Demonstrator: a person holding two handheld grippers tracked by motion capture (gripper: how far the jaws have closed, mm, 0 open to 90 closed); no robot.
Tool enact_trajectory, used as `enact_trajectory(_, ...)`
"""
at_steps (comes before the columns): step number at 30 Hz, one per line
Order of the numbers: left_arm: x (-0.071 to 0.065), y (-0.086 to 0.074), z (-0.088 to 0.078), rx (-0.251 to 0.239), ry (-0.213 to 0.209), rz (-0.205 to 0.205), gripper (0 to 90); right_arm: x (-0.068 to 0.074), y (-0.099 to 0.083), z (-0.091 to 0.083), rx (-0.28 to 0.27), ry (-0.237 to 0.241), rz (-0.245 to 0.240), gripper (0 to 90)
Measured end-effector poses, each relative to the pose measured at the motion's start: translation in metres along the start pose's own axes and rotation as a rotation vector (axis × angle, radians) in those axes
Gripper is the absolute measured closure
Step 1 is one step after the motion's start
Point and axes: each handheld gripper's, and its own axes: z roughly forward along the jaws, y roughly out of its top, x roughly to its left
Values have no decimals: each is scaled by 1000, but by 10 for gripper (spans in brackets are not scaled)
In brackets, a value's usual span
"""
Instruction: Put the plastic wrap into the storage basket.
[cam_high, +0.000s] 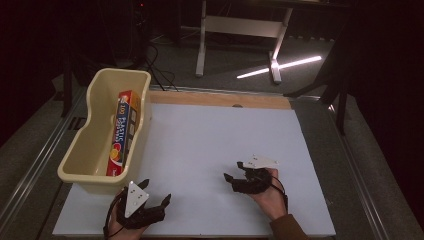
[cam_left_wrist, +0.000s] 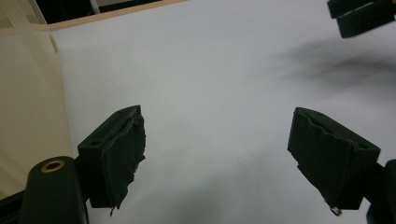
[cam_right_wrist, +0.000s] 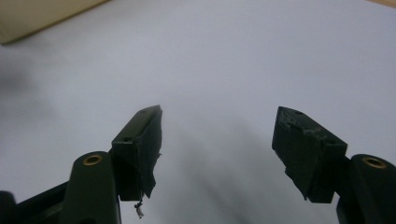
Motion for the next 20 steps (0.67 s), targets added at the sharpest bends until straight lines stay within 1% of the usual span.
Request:
enact_trajectory(2,0,1,0,0,2,5,189,-3,-4,-6,-15,3,11,316)
enact_trajectory(7,0,1,2,1,10,7,189,-14,-17,-28,-81,-42,27,307)
enact_trajectory(10,0,1,2,-1,15,8,189,-21,-26,-46,-135,-56,20,289)
enact_trajectory(12,0,0,2,-1,19,7,189,-25,-34,-57,-163,-69,5,276)
enact_trajectory(14,0,0,3,-2,21,6,189,-30,-42,-69,-174,-96,-15,255)
enact_trajectory(16,0,0,3,-4,24,3,188,-33,-49,-77,-188,-100,-1,237)
enact_trajectory(20,-1,0,5,0,27,5,188,-41,-56,-87,-209,-109,18,231)
